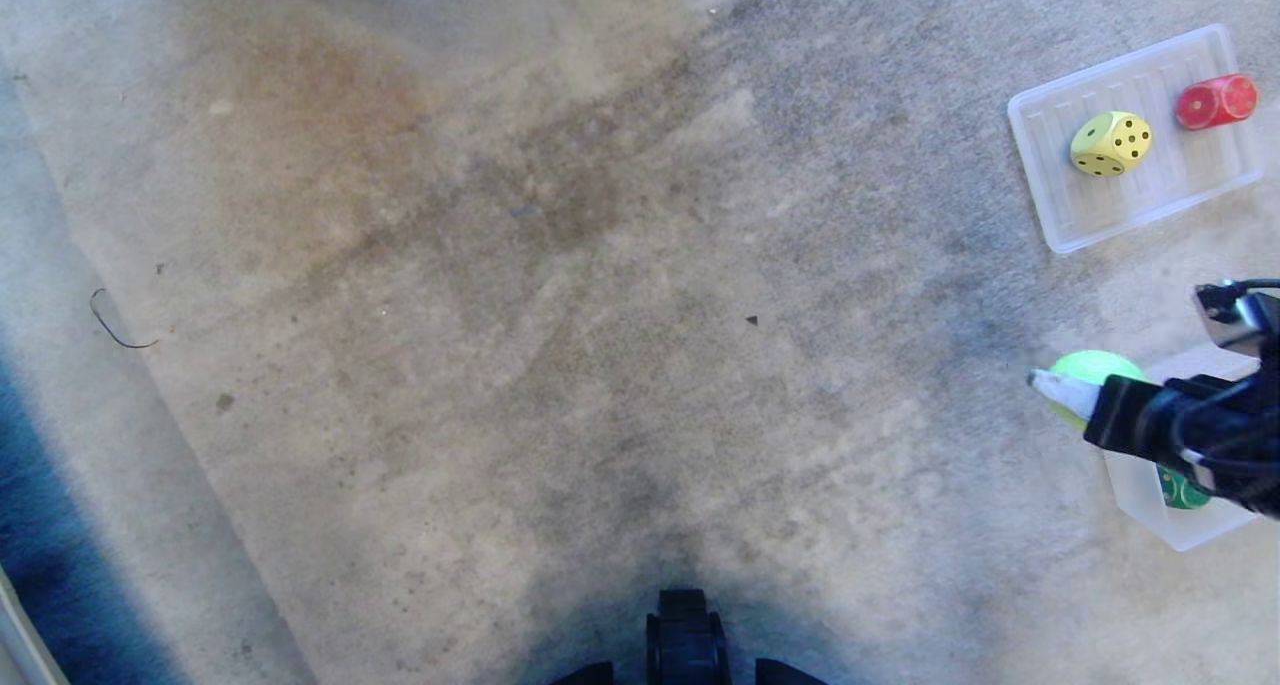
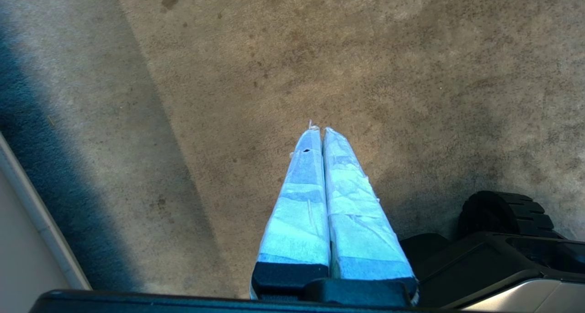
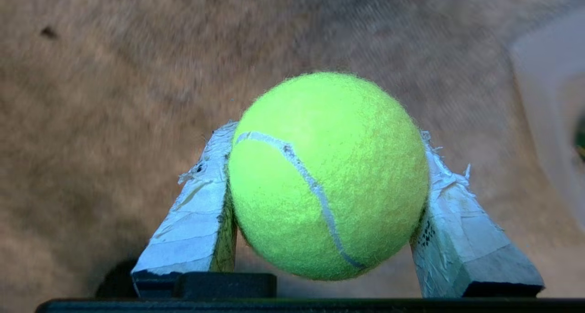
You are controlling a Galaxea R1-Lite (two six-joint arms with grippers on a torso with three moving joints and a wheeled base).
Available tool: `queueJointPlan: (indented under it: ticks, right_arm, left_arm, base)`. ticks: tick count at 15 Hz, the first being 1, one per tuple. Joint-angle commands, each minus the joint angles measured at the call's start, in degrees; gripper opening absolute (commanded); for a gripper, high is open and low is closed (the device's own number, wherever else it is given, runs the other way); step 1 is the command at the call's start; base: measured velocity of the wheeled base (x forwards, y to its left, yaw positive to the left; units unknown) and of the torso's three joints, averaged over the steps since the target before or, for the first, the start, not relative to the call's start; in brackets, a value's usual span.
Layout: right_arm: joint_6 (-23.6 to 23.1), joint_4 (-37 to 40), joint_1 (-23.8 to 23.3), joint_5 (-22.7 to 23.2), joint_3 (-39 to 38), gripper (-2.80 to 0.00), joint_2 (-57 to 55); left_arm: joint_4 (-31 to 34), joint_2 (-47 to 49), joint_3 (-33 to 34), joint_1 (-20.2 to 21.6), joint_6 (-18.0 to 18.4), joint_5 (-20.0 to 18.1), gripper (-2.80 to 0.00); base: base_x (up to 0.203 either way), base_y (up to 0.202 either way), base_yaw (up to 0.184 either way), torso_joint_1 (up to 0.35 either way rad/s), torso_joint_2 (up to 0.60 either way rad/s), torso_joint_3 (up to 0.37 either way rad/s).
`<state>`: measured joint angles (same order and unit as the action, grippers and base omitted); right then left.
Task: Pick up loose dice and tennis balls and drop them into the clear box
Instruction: Put the ball in the box
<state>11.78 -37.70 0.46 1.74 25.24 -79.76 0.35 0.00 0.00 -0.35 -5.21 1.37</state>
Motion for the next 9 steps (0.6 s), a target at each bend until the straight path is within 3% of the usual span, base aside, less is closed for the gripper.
queueJointPlan:
  ticks: [1, 5, 9]
  right_arm:
    - [-1.08, 8.21, 0.12, -0.36, -6.89, -2.80, 23.15]
    - [-4.49, 30.81, -1.30, -2.44, -13.33, -2.80, 49.48]
    - [-7.51, 40.44, -2.62, -3.75, -23.10, -2.80, 65.74]
  left_arm:
    - [0.00, 0.00, 0.00, 0.00, -0.07, 0.04, -2.80]
    - [0.00, 0.00, 0.00, 0.00, -0.07, 0.04, -2.80]
    - [0.00, 0.00, 0.00, 0.00, -0.07, 0.04, -2.80]
  base:
    - [0.000, 0.000, 0.000, 0.000, 0.00, 0.000]
    - [0.000, 0.000, 0.000, 0.000, 0.00, 0.000]
    - [0.000, 0.000, 0.000, 0.000, 0.00, 0.000]
